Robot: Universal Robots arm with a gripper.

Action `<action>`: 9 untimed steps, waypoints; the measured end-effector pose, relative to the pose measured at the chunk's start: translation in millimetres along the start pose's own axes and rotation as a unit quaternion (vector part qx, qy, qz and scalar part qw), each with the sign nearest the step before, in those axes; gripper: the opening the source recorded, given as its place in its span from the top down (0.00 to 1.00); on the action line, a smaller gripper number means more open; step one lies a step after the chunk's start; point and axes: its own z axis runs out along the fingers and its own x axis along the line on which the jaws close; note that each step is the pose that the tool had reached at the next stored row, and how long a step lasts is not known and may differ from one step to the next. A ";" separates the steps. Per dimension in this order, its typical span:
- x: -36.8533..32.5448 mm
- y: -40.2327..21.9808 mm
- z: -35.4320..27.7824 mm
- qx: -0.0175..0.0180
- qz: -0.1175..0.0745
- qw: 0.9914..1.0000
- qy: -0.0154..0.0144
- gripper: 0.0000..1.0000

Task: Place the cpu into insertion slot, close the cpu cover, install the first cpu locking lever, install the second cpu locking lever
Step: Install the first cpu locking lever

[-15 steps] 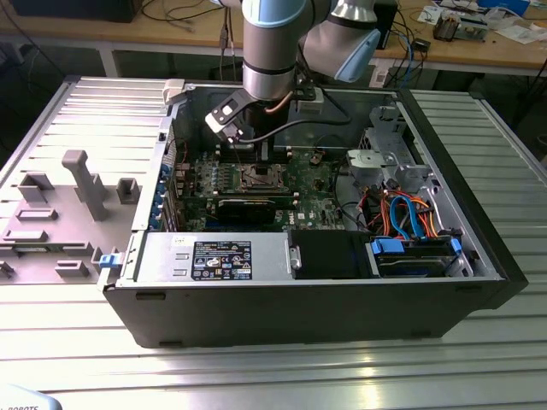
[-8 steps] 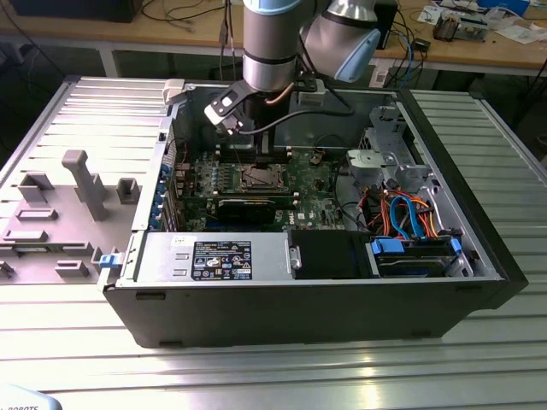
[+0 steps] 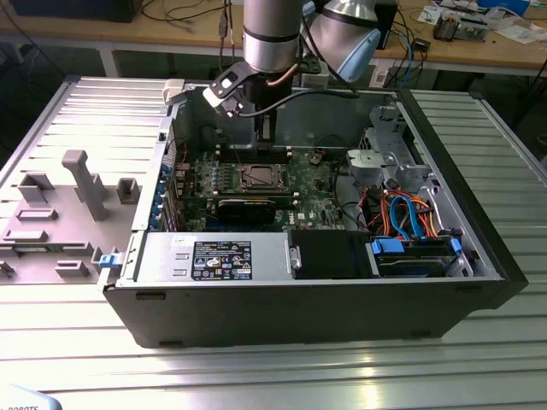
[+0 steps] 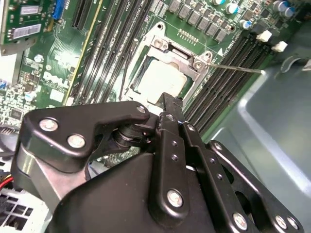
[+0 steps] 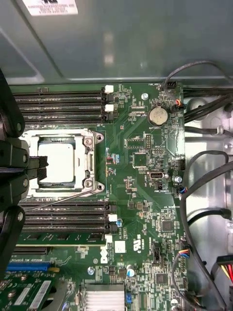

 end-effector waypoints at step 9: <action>0.2 0.0 -8.5 0.000 0.000 1.000 0.000 0.89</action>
